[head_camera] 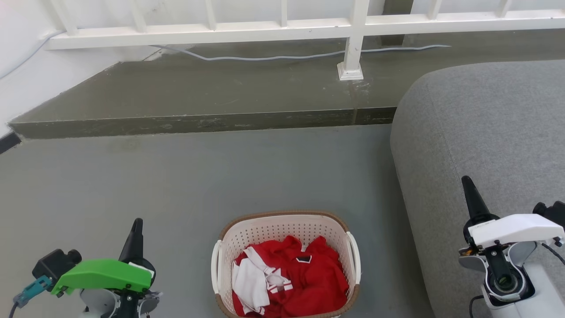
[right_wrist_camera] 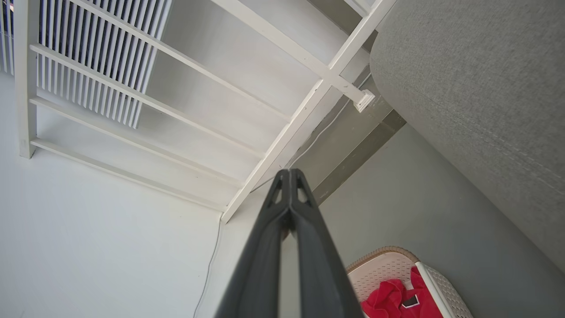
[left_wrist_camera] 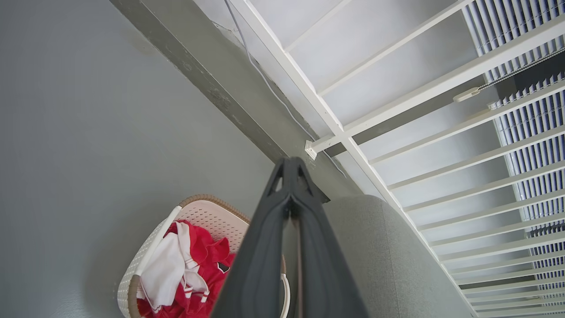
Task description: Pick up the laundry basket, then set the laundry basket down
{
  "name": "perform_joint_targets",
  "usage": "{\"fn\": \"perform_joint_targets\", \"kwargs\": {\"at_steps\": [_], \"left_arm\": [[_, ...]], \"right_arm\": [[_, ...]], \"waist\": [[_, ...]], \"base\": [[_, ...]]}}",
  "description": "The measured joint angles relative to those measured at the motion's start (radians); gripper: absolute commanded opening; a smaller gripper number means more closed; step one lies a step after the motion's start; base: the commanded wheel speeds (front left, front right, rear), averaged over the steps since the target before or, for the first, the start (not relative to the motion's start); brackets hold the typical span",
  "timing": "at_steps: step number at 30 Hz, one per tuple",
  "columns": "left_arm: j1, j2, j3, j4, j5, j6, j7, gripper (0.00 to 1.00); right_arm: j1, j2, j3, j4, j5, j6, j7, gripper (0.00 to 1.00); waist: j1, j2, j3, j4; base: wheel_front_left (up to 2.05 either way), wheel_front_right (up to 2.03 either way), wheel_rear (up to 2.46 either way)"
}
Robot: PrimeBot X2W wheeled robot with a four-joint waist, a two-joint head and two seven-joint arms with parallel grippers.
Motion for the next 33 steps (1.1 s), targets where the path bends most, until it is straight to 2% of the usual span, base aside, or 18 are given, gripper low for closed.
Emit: {"fn": "perform_joint_targets", "kwargs": {"at_steps": [33], "left_arm": [[0.0,-0.007,0.11,-0.009,-0.342,-0.041,0.106,0.0]], "right_arm": [[0.0,0.057,-0.135,-0.021,0.348,0.023,0.107,0.0]], "waist": [[-0.0001,0.0,-0.001,0.006]], "base": [[0.0,0.0,0.0]]}}
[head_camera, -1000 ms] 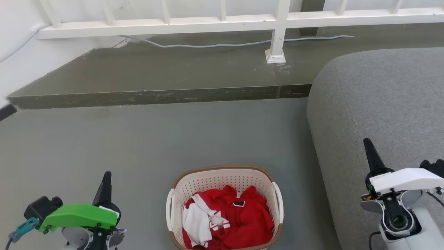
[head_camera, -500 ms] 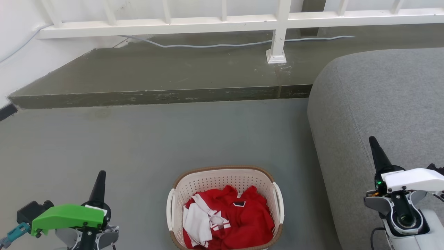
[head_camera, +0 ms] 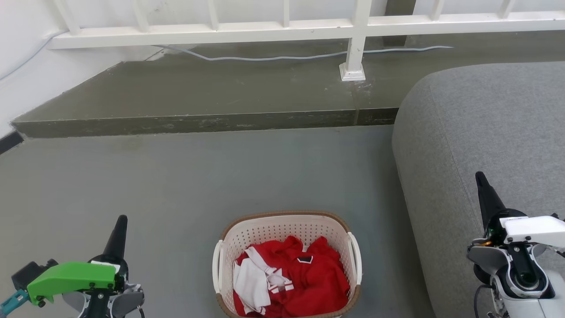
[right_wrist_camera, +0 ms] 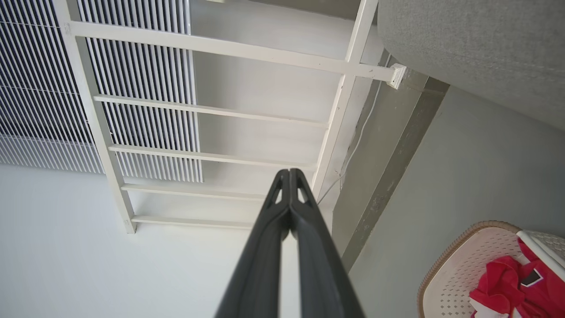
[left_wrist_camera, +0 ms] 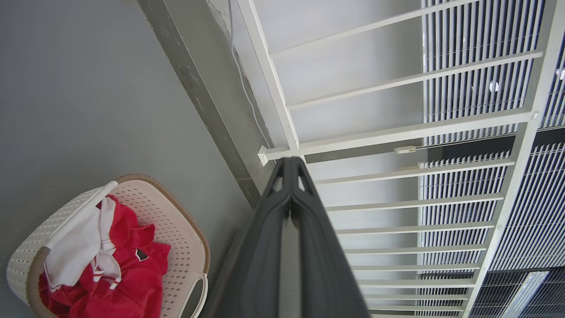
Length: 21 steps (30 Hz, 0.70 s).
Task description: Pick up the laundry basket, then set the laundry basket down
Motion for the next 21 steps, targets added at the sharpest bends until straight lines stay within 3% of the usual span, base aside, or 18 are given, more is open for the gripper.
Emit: {"fn": "perform_joint_targets", "kwargs": {"at_steps": [15,21], "left_arm": [[-0.001,-0.005,0.048,-0.003,-0.162,-0.016,0.049,0.0],[-0.001,-0.005,0.052,-0.004,-0.166,-0.019,0.049,0.0]], "right_arm": [[0.0,0.024,-0.059,-0.01,0.161,0.009,0.048,0.0],[0.0,0.025,-0.062,-0.011,0.166,0.009,0.048,0.0]], "waist": [[0.0,0.0,-0.001,0.003],[0.0,0.0,-0.001,0.003]], "base": [[0.0,0.0,0.0],[0.0,0.0,0.0]]}}
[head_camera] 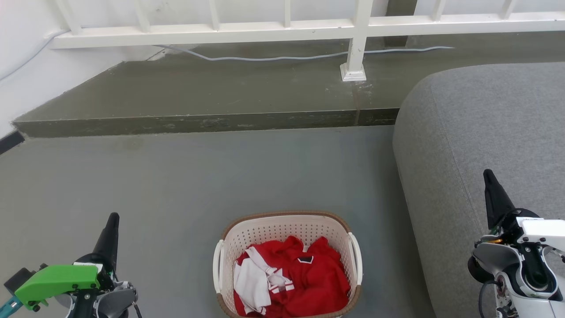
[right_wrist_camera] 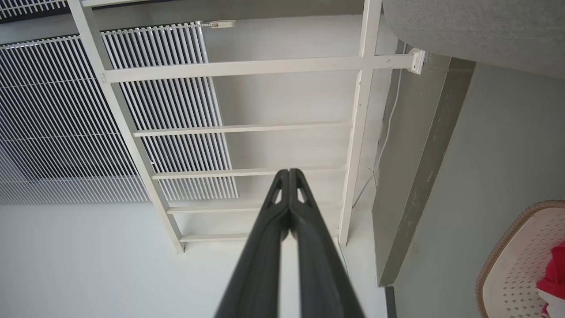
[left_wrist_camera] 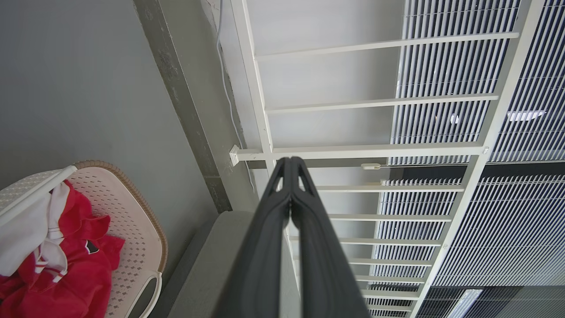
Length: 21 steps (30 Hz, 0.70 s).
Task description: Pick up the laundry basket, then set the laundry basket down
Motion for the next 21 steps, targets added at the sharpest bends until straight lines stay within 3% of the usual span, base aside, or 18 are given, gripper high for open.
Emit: {"fn": "perform_joint_targets", "kwargs": {"at_steps": [21], "left_arm": [[0.0,0.0,0.0,-0.001,0.0,0.0,0.0,0.0]], "right_arm": [[0.0,0.0,0.0,-0.001,0.0,0.0,0.0,0.0]], "waist": [[0.0,0.0,0.0,0.0]], "base": [[0.0,0.0,0.0]]}}
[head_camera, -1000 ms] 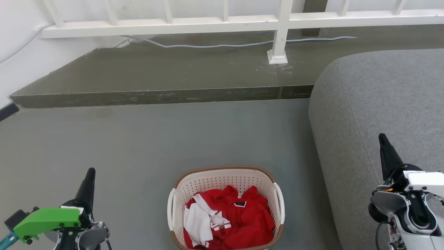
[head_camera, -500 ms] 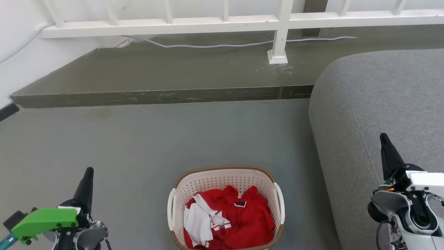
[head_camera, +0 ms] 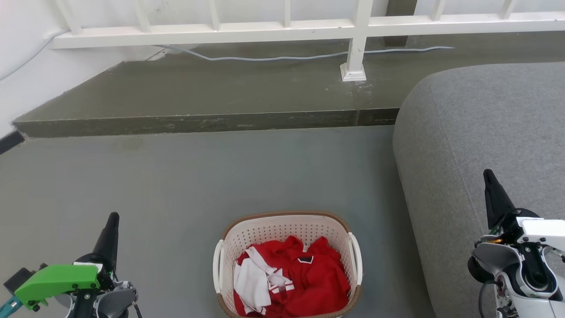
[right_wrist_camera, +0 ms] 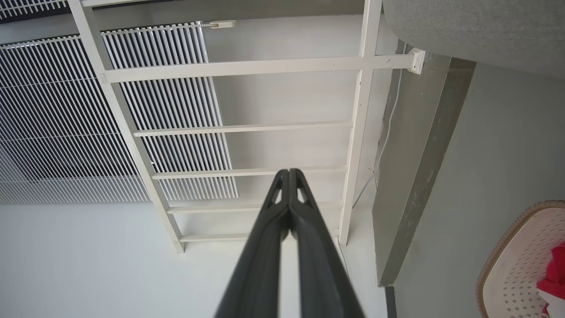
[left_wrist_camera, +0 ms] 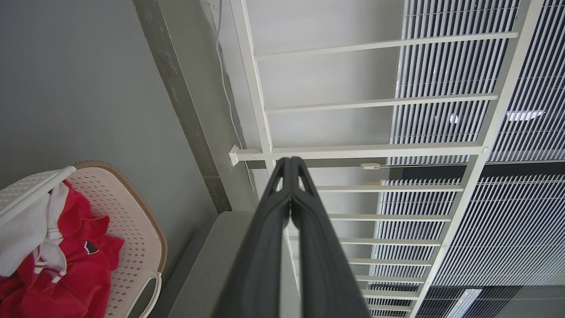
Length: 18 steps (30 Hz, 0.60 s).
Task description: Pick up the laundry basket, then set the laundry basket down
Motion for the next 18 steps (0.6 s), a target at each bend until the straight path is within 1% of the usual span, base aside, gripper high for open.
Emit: {"fn": "perform_joint_targets", "kwargs": {"at_steps": [18], "left_arm": [[0.0,0.0,0.0,-0.001,0.0,0.0,0.0,0.0]], "right_arm": [[0.0,0.0,0.0,-0.001,0.0,0.0,0.0,0.0]], "waist": [[0.0,0.0,0.0,0.0]], "base": [[0.0,0.0,0.0]]}}
